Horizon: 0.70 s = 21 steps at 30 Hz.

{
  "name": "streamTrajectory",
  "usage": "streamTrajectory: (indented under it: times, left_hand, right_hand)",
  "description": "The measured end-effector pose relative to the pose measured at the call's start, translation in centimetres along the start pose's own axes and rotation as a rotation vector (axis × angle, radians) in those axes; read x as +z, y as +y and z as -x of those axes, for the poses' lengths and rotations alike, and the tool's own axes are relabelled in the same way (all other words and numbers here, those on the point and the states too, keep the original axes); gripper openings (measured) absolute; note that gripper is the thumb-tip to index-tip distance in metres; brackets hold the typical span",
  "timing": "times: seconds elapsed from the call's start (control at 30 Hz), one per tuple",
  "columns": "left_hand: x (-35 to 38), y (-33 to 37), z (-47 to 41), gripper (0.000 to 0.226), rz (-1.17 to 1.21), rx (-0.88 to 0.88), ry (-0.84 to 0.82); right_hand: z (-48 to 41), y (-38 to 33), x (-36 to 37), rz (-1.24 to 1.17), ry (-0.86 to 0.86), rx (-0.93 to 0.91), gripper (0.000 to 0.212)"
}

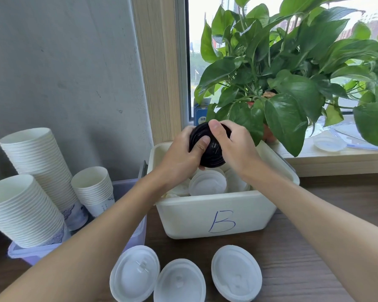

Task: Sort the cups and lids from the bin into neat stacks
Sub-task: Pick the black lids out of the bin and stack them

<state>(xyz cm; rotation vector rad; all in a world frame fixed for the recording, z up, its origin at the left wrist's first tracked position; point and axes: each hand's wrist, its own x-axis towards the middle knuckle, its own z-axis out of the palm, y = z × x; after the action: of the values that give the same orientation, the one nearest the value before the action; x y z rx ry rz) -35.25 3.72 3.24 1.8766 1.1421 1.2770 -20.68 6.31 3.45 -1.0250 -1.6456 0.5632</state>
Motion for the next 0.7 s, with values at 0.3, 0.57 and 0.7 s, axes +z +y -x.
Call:
streamTrajectory:
  times: [0.3,0.57,0.7]
  left_hand:
    - [-0.3,0.8,0.2,0.028,-0.031,-0.037,-0.028]
    - [-3.6,2.5,6.1,0.057,-0.678,-0.107,-0.451]
    - [-2.7,2.3,6.8,0.051,-0.72,0.017,-0.41]
  right_hand:
    - [0.2,-0.4,-0.3,0.1,0.008,-0.027,0.032]
    - [1.5,0.7,-6.8,0.518,-0.183,0.16,0.056]
    - [3.8,0.2,-7.7,0.588,-0.196,0.171,0.05]
